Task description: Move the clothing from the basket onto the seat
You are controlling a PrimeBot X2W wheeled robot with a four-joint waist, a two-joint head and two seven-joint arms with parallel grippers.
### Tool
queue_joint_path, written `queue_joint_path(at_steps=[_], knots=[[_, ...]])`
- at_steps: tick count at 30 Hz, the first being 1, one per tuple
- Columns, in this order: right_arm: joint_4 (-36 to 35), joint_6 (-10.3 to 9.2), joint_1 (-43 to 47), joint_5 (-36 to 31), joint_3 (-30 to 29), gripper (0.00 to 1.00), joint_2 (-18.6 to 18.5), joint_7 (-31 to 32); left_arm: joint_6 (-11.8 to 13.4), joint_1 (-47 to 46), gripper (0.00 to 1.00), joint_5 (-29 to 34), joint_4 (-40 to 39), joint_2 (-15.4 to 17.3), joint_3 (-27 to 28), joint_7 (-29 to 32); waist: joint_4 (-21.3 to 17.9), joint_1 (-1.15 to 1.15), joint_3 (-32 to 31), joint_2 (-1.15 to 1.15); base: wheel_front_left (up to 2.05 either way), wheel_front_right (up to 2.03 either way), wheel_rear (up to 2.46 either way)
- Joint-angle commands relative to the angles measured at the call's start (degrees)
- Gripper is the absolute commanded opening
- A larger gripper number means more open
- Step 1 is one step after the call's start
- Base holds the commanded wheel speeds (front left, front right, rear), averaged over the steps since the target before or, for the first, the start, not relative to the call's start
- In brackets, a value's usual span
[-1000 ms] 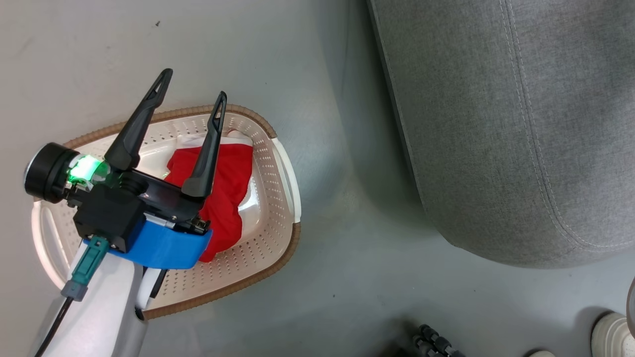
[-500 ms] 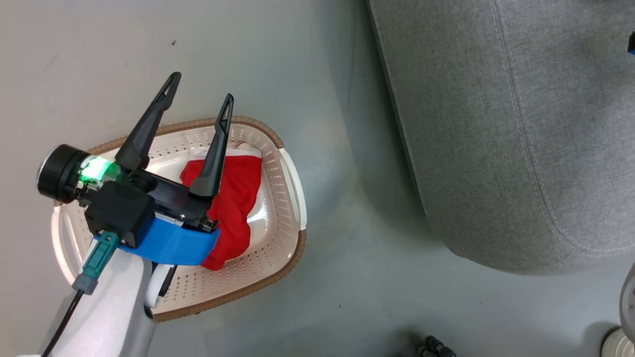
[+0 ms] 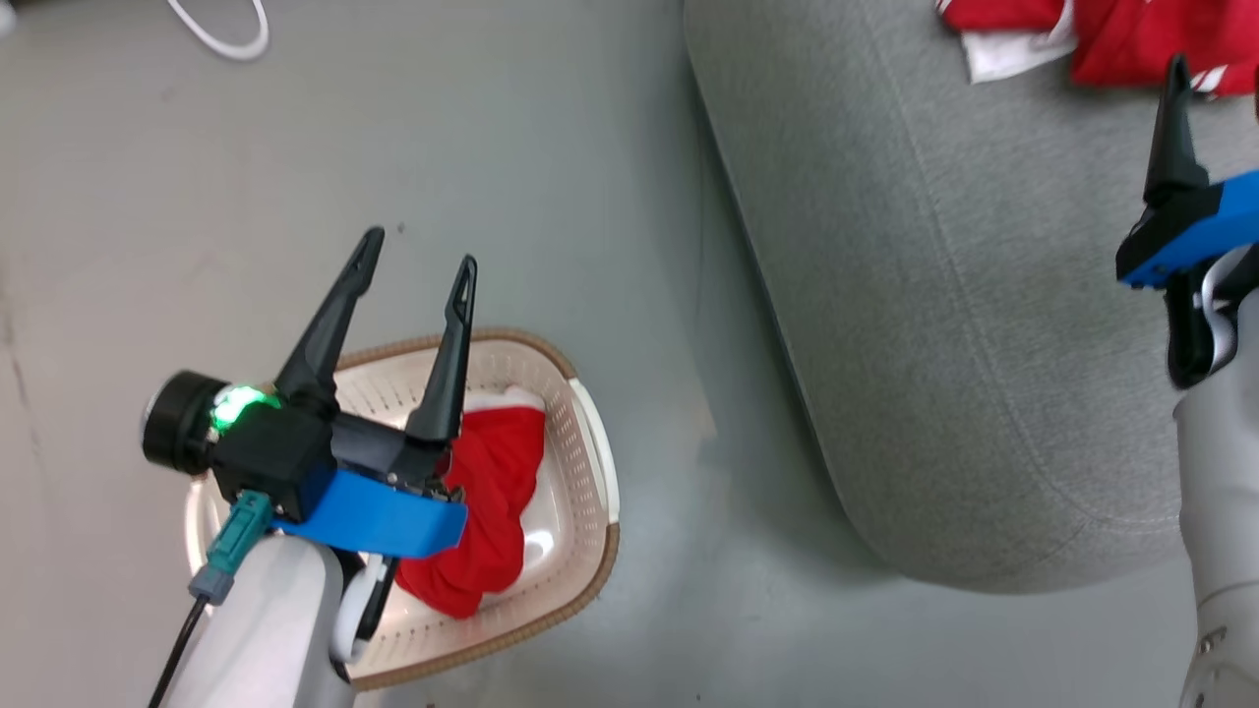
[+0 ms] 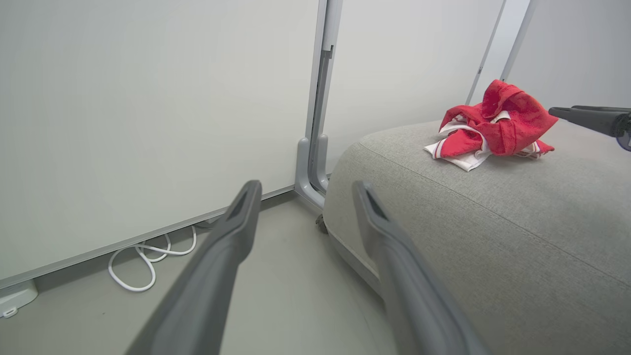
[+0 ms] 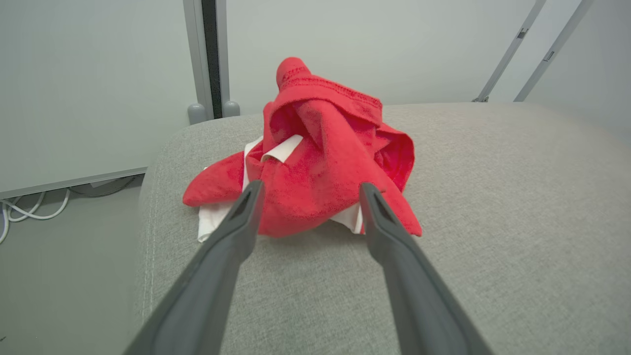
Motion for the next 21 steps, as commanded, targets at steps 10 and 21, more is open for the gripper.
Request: queue_joint_path(at_steps=[10,21], knots=[[-11.6,0.01,14.7,6.0,5.4,1.00,2.2,-0.2,-0.5,7.9,1.00,-1.1,2.4,-4.2,3.4,-0.3,1.8,0.00,-14.3,0.00,0.00,0.00,0.00],[-24.0,0.02,31.1,6.3,10.9,1.00,4.6,0.0,-0.8,14.3,1.00,-1.2,4.6,-7.0,7.8,-0.3,4.6,0.00,-22.4,0.00,0.00,0.00,0.00]])
